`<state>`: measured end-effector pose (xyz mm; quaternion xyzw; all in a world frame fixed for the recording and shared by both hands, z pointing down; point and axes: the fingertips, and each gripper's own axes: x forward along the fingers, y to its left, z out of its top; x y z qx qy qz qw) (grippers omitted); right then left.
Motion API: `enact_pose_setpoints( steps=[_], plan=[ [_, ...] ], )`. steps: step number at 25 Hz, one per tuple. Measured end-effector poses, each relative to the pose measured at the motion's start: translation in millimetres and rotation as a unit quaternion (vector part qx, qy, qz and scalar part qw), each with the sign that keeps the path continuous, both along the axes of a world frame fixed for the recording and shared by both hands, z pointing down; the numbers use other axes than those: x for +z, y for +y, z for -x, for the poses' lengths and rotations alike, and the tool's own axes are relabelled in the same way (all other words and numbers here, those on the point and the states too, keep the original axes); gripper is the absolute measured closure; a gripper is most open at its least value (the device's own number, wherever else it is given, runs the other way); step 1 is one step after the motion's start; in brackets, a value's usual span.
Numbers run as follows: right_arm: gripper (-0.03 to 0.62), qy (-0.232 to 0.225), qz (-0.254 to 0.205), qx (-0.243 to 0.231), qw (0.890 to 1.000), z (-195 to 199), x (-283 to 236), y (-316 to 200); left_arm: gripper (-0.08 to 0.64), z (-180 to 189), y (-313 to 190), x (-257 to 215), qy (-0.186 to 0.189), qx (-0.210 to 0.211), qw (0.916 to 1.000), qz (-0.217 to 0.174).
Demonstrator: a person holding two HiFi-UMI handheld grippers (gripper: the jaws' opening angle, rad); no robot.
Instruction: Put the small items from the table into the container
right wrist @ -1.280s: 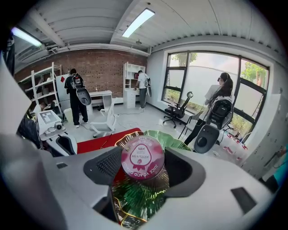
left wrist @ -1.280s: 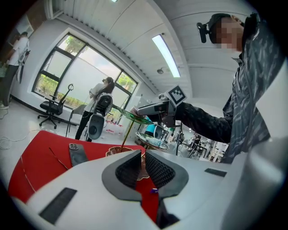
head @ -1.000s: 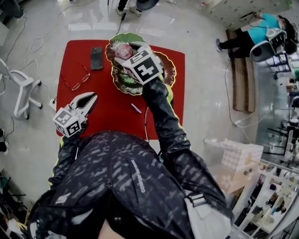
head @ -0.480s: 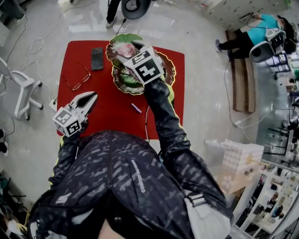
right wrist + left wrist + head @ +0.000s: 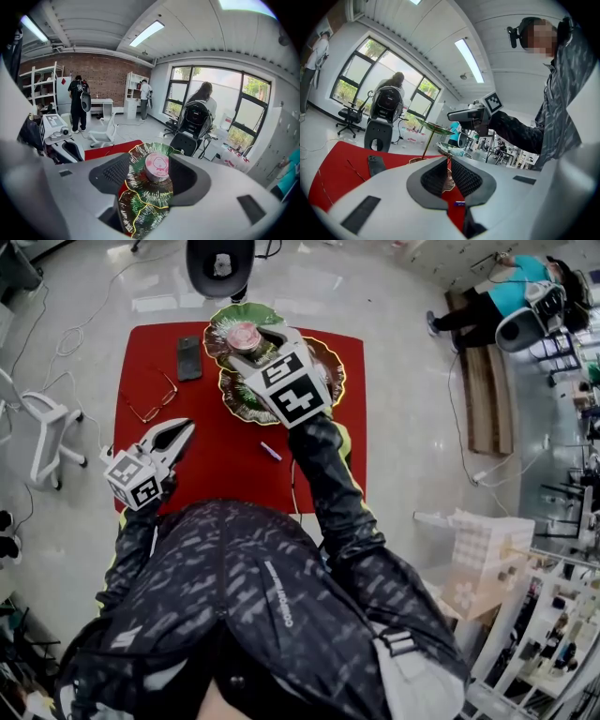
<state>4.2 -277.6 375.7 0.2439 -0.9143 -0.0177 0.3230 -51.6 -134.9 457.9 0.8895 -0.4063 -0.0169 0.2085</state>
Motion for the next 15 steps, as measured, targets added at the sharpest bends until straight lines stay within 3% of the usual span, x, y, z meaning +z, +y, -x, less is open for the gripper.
enact_pose_setpoints(
  steps=[11, 15],
  plan=[
    [0.456, -0.014, -0.009, -0.002, 1.000, -17, -27, 36, 0.532, -15, -1, -10, -0.006, 0.020, 0.9998, -0.003],
    [0.479, -0.011, -0.011, -0.003, 1.000, -22, -30, 45, 0.532, -20, -2, -11, -0.011, 0.028, 0.9995, -0.006]
  ],
)
